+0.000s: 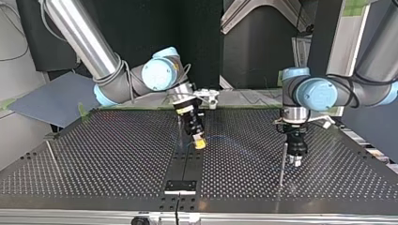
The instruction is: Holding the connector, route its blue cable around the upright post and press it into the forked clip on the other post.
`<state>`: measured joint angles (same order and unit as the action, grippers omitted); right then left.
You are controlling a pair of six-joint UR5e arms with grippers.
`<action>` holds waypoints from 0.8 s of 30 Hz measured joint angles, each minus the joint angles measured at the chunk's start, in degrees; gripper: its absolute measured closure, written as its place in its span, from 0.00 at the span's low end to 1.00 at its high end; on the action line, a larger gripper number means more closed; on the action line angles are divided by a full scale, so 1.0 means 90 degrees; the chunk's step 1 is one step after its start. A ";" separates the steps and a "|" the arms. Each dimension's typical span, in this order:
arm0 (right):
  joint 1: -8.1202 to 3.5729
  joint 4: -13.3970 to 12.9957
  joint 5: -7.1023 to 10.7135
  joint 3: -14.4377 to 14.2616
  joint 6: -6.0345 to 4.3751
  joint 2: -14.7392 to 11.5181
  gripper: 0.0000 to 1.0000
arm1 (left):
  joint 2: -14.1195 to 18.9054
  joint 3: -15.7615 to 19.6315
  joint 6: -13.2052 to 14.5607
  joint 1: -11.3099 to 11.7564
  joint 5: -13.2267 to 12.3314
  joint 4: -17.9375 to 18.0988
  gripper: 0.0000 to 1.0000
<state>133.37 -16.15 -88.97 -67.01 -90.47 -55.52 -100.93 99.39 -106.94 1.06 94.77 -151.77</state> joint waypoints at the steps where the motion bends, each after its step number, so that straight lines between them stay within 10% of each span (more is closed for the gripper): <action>1: 0.0008 0.0033 -0.0022 -0.0017 0.0018 0.0029 1.00 | 0.0000 0.0022 -0.0024 0.0004 0.0020 0.0025 0.60; 24: -0.0188 -0.0505 -0.0236 -0.1025 0.0084 0.0279 1.00 | -0.0371 0.0165 -0.0167 -0.0016 0.0021 0.0048 0.00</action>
<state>131.67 -20.70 -91.10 -76.24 -89.72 -53.01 -104.27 100.88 -108.44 0.92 94.96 -151.33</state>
